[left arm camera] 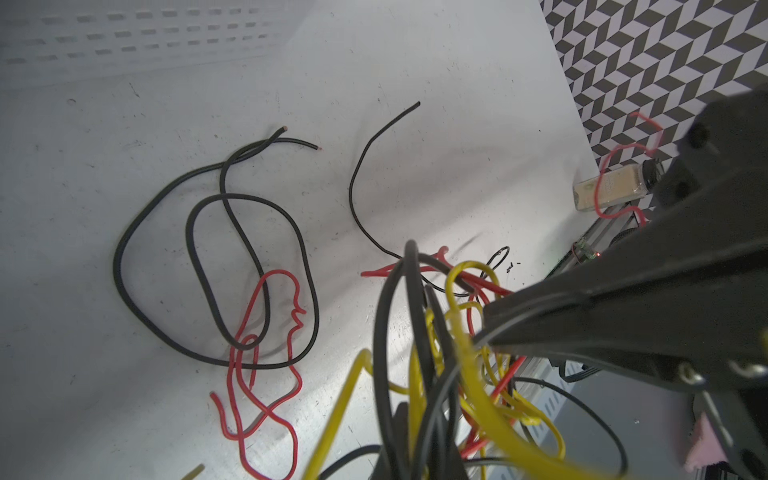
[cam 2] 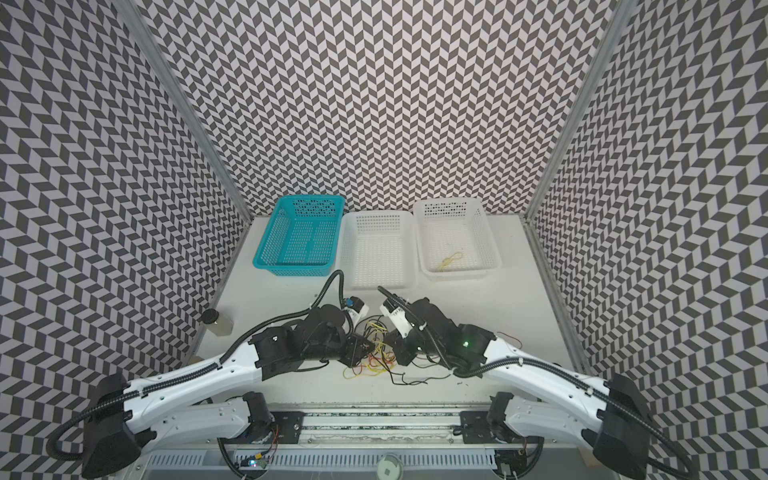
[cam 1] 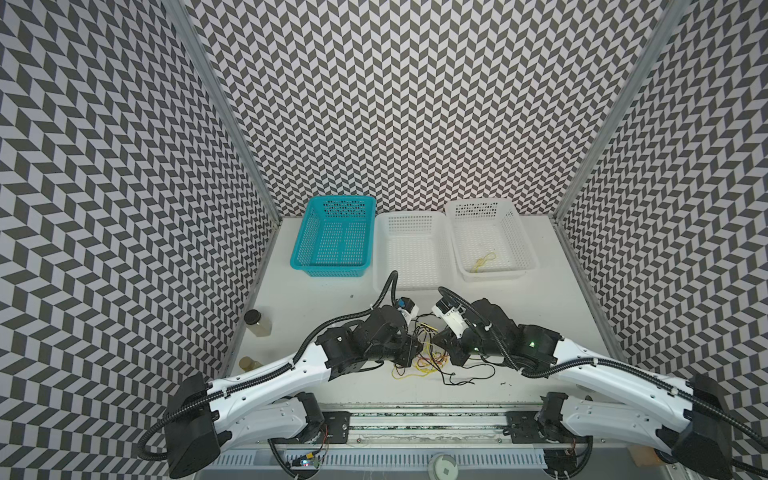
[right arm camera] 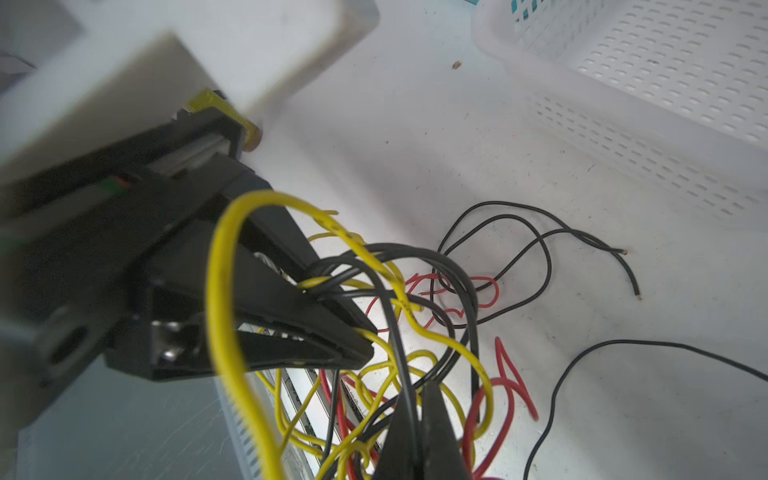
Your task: Untangle the cables
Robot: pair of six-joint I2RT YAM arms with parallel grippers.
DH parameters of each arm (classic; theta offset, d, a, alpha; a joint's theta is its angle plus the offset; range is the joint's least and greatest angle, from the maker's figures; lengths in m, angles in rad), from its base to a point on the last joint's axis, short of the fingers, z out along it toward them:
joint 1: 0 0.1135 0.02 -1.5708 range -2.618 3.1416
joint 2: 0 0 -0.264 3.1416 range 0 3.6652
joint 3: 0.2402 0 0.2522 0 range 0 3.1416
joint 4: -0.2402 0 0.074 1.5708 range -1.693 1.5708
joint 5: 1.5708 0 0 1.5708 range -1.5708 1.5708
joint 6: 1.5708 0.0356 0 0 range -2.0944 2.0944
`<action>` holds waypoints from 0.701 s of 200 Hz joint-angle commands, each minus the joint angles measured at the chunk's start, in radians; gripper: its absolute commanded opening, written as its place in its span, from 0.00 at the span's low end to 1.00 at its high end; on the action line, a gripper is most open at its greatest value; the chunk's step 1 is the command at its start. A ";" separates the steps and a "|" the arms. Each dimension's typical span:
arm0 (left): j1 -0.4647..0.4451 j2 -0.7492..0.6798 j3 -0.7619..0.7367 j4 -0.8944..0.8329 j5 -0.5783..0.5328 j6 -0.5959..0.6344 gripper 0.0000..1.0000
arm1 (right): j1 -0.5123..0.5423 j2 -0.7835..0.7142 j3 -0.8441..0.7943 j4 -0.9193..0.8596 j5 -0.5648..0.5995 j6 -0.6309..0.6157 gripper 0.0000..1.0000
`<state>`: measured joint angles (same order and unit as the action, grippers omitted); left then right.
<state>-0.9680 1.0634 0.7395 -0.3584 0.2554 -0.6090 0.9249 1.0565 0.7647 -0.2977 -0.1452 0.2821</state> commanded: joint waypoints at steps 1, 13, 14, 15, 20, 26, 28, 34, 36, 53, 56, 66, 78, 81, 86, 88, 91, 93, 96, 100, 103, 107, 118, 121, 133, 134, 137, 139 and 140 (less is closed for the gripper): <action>-0.003 -0.005 -0.004 0.050 0.012 0.007 0.13 | 0.001 -0.042 0.012 0.040 0.049 -0.016 0.00; -0.003 -0.008 -0.009 0.052 0.012 0.004 0.16 | 0.001 -0.056 0.025 0.018 0.074 -0.017 0.00; -0.003 -0.008 -0.009 0.052 0.013 0.003 0.16 | 0.001 -0.056 0.025 0.018 0.074 -0.017 0.00; -0.003 -0.008 -0.009 0.052 0.013 0.004 0.17 | 0.001 -0.059 0.026 0.017 0.078 -0.016 0.00; -0.003 -0.009 -0.010 0.052 0.013 0.004 0.19 | -0.001 -0.066 0.027 0.017 0.082 -0.014 0.00; -0.003 -0.012 -0.011 0.050 0.012 0.003 0.21 | -0.001 -0.079 0.027 0.022 0.092 -0.014 0.00; -0.003 -0.013 -0.013 0.050 0.012 0.004 0.22 | -0.001 -0.082 0.028 0.024 0.095 -0.015 0.00; -0.003 -0.015 -0.012 0.050 0.012 0.003 0.26 | -0.001 -0.093 0.028 0.032 0.106 -0.013 0.00; -0.003 -0.017 -0.014 0.050 0.012 0.002 0.27 | -0.001 -0.097 0.028 0.034 0.110 -0.011 0.00; -0.003 -0.020 -0.020 0.067 0.018 -0.007 0.31 | -0.002 -0.133 0.029 0.056 0.133 -0.004 0.00; -0.003 -0.020 -0.020 0.069 0.021 -0.008 0.32 | -0.001 -0.140 0.030 0.057 0.135 -0.002 0.00; -0.003 -0.017 -0.017 0.070 0.030 -0.010 0.34 | -0.003 -0.160 0.038 0.056 0.143 0.005 0.00; -0.005 -0.017 -0.012 0.071 0.035 -0.012 0.36 | -0.003 -0.181 0.049 0.047 0.164 0.020 0.00; -0.007 -0.018 -0.015 0.072 0.035 -0.013 0.37 | -0.003 -0.187 0.051 0.046 0.168 0.024 0.00; -0.008 -0.021 -0.019 0.077 0.035 -0.016 0.38 | -0.002 -0.196 0.054 0.044 0.174 0.030 0.00; -0.008 -0.024 -0.021 0.079 0.035 -0.017 0.38 | -0.003 -0.199 0.056 0.043 0.175 0.031 0.00; -0.009 -0.027 -0.025 0.082 0.034 -0.020 0.38 | -0.003 -0.204 0.057 0.044 0.178 0.035 0.00; -0.009 -0.029 -0.028 0.083 0.033 -0.021 0.39 | -0.003 -0.207 0.058 0.045 0.179 0.037 0.00; -0.009 -0.033 -0.033 0.086 0.035 -0.022 0.39 | -0.004 -0.212 0.060 0.046 0.182 0.040 0.00; -0.009 -0.037 -0.038 0.091 0.035 -0.027 0.40 | -0.003 -0.217 0.063 0.045 0.183 0.045 0.00; -0.009 -0.041 -0.044 0.097 0.036 -0.030 0.41 | -0.005 -0.221 0.066 0.046 0.183 0.049 0.00; -0.009 -0.046 -0.051 0.105 0.038 -0.033 0.42 | -0.006 -0.225 0.069 0.045 0.181 0.054 0.00; -0.009 -0.059 -0.070 0.126 0.045 -0.044 0.44 | -0.005 -0.235 0.078 0.045 0.169 0.068 0.00; -0.009 -0.062 -0.074 0.133 0.050 -0.047 0.45 | -0.006 -0.237 0.080 0.046 0.167 0.071 0.00; -0.009 -0.066 -0.087 0.154 0.065 -0.055 0.48 | -0.006 -0.249 0.092 0.047 0.162 0.084 0.00; -0.009 -0.066 -0.087 0.154 0.065 -0.055 0.49 | -0.007 -0.250 0.092 0.047 0.163 0.085 0.00; -0.009 -0.066 -0.088 0.154 0.067 -0.057 0.49 | -0.007 -0.253 0.093 0.047 0.163 0.088 0.00; -0.009 -0.067 -0.088 0.155 0.069 -0.057 0.49 | -0.007 -0.256 0.094 0.048 0.164 0.091 0.00; -0.009 -0.067 -0.088 0.156 0.071 -0.058 0.49 | -0.006 -0.257 0.094 0.049 0.165 0.091 0.00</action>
<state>-0.9707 1.0126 0.6735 -0.2558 0.2977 -0.6430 0.9234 0.8333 0.8150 -0.3019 0.0097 0.3332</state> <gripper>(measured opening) 0.476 0.048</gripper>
